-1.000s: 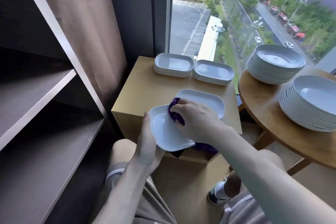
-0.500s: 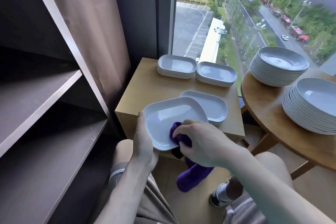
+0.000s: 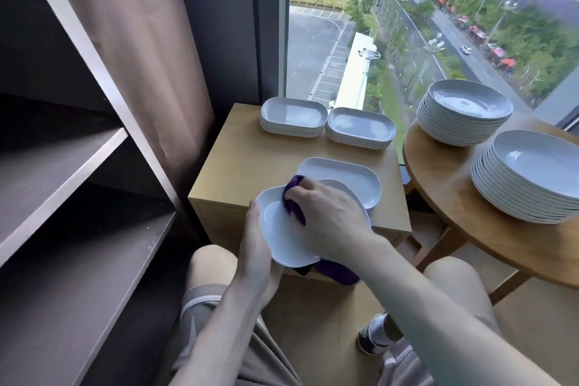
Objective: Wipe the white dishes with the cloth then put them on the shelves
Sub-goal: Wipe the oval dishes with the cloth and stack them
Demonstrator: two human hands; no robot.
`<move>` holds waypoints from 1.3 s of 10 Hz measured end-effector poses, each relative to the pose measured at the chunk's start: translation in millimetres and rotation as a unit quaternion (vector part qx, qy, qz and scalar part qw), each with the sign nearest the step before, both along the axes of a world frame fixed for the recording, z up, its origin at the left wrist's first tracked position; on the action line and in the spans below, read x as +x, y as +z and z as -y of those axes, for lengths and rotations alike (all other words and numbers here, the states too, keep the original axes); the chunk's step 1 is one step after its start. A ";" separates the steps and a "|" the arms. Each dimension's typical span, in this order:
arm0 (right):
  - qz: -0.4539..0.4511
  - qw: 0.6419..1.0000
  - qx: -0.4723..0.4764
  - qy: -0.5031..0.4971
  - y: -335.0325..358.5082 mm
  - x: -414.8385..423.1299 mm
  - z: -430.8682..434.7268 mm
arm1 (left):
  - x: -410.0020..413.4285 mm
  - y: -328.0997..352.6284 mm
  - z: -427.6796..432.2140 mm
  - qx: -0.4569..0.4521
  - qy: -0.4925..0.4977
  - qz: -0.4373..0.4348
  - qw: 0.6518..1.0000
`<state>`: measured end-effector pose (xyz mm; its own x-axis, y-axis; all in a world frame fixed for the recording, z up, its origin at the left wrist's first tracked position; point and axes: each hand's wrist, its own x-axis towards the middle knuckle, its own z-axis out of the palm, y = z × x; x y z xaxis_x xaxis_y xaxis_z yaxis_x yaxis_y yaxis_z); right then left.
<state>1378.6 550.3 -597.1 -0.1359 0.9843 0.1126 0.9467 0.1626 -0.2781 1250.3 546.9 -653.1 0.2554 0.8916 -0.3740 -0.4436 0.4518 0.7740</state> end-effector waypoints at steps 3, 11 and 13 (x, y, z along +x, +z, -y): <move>-0.066 0.988 -0.069 0.123 2.7 -19.3 37.1 | -19.6 -4.0 -11.5 0.006 0.060 0.021 0.998; -0.133 0.989 -0.055 0.019 -20.2 31.4 55.8 | 26.9 -17.6 -9.0 -0.009 -0.019 -0.058 0.998; -0.149 0.982 -0.070 -0.089 -32.9 80.7 44.2 | 41.5 -16.5 -28.6 0.006 -0.039 -0.091 0.995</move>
<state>1459.3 506.1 -630.0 0.0585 0.9982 -0.0164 0.8294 -0.0577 -0.5556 1291.8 575.5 -669.6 0.2524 0.8768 -0.4092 -0.2600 0.4688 0.8442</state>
